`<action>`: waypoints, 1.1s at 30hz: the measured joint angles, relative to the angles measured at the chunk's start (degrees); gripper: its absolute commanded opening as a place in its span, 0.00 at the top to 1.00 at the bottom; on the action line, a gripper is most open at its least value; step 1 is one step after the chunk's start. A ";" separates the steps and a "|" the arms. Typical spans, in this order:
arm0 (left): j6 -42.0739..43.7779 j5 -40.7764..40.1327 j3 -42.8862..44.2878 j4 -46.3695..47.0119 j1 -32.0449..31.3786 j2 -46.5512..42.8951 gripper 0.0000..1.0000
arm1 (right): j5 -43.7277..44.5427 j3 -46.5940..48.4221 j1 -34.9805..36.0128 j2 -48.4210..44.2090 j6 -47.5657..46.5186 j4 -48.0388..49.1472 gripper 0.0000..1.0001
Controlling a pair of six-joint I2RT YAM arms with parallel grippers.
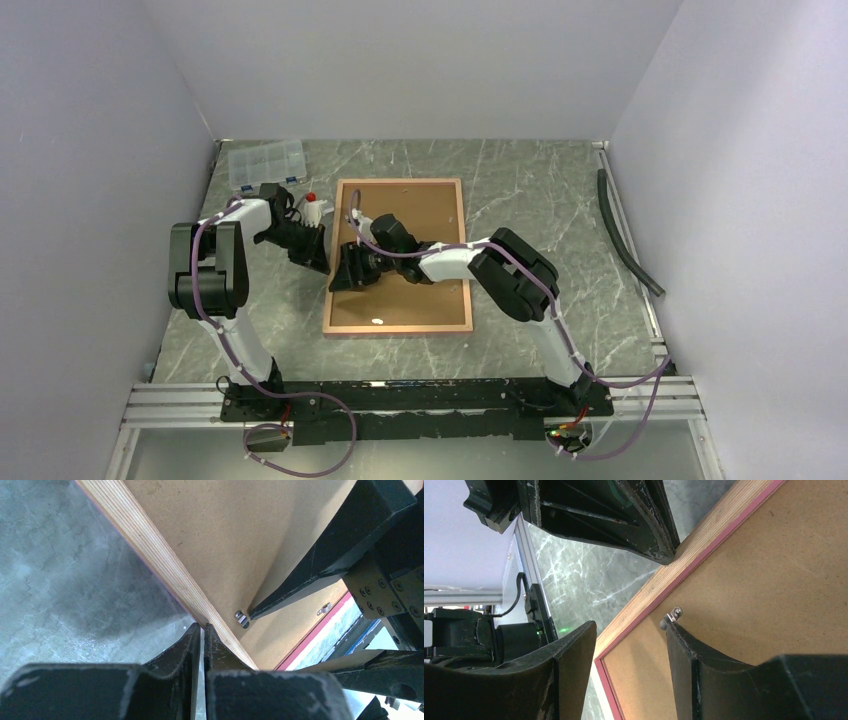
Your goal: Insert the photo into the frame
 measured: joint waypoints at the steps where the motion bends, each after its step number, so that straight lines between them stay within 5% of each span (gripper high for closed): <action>1: -0.02 0.00 0.00 0.00 0.00 0.00 0.90 | 0.00 0.11 0.04 0.04 0.00 0.00 0.43; 33: -0.02 -0.85 0.81 -0.90 -0.37 0.22 0.90 | -2.05 1.55 0.24 1.84 0.02 0.92 0.46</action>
